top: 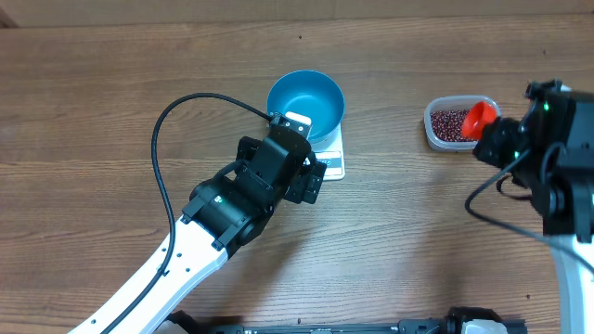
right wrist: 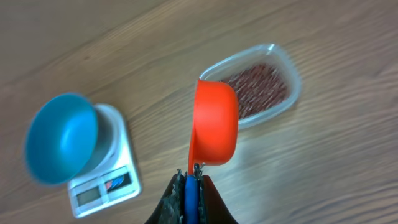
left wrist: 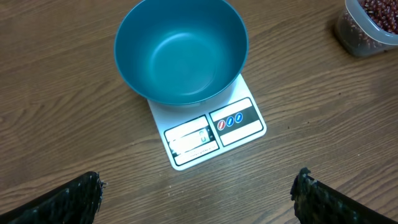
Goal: Scoop item into bowl and weigh 150g on scale
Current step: 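Move the held scoop with the right gripper over the bean tub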
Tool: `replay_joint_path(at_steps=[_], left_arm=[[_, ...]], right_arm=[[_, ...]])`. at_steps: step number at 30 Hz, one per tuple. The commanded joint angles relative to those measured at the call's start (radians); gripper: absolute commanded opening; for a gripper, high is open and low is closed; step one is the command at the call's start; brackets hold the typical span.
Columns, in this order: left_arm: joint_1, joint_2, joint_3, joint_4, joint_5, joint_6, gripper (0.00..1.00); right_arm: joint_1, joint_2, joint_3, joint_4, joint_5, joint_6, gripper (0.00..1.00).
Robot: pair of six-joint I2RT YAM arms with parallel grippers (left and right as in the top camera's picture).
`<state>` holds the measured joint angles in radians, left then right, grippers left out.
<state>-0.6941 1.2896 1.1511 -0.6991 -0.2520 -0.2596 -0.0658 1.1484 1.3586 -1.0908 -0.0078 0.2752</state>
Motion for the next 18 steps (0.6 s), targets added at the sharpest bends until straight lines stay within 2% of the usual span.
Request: replay_joint_path(at_steps=[1, 6, 11, 18], left_arm=[[0.000, -0.015, -0.003, 0.003, -0.017, -0.007, 1.00], [0.000, -0.015, -0.003, 0.003, -0.017, -0.007, 1.00], [0.000, -0.015, -0.003, 0.003, -0.017, -0.007, 1.00], [0.000, -0.015, -0.003, 0.003, -0.017, -0.006, 1.00]], right_arm=[[-0.003, 0.082, 0.038, 0.022, 0.125, -0.049, 0.04], [-0.003, 0.195, 0.038, 0.119, 0.176, -0.065, 0.04], [-0.003, 0.287, 0.037, 0.187, 0.176, -0.257, 0.04], [-0.004, 0.389, 0.037, 0.251, 0.176, -0.441, 0.04]])
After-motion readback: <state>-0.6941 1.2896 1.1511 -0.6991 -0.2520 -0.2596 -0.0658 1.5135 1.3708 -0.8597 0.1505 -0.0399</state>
